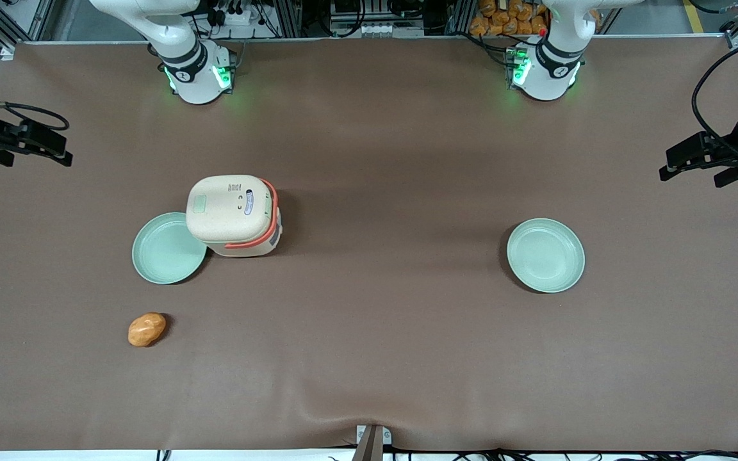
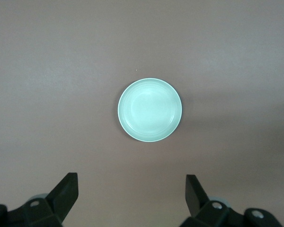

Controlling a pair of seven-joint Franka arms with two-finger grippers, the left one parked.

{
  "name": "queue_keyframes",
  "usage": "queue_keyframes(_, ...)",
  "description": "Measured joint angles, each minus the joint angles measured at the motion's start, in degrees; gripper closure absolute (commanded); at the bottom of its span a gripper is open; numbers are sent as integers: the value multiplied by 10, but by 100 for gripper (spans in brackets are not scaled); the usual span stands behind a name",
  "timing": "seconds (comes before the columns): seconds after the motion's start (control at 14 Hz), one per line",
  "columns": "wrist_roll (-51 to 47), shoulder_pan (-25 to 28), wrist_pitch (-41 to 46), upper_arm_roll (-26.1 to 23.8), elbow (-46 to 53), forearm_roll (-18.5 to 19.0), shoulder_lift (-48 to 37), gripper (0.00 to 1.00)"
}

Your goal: Press rice cooker button with right arm

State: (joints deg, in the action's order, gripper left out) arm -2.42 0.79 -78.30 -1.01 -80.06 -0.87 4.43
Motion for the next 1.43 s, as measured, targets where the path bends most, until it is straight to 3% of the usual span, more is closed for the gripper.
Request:
queue_keyframes(0.07,0,1,0,-1,-2,0,4,4)
queue_keyframes(0.14,0,4,0,-2,-2,0,10,28)
queue_keyframes(0.29,0,11,0,-5,-3,0,23,63)
queue_keyframes(0.36,0,16,-1,-5,-4,0,30,77)
queue_keyframes(0.5,0,26,-1,-6,-6,0,50,95)
queue_keyframes(0.57,-1,31,-1,-6,-7,0,63,100)
queue_keyframes(0.79,-7,48,-3,-6,-8,-3,101,100)
queue_keyframes(1.07,-12,57,-6,-6,-27,-46,137,100)
queue_keyframes(1.43,-12,58,-24,-6,-65,-52,166,100)
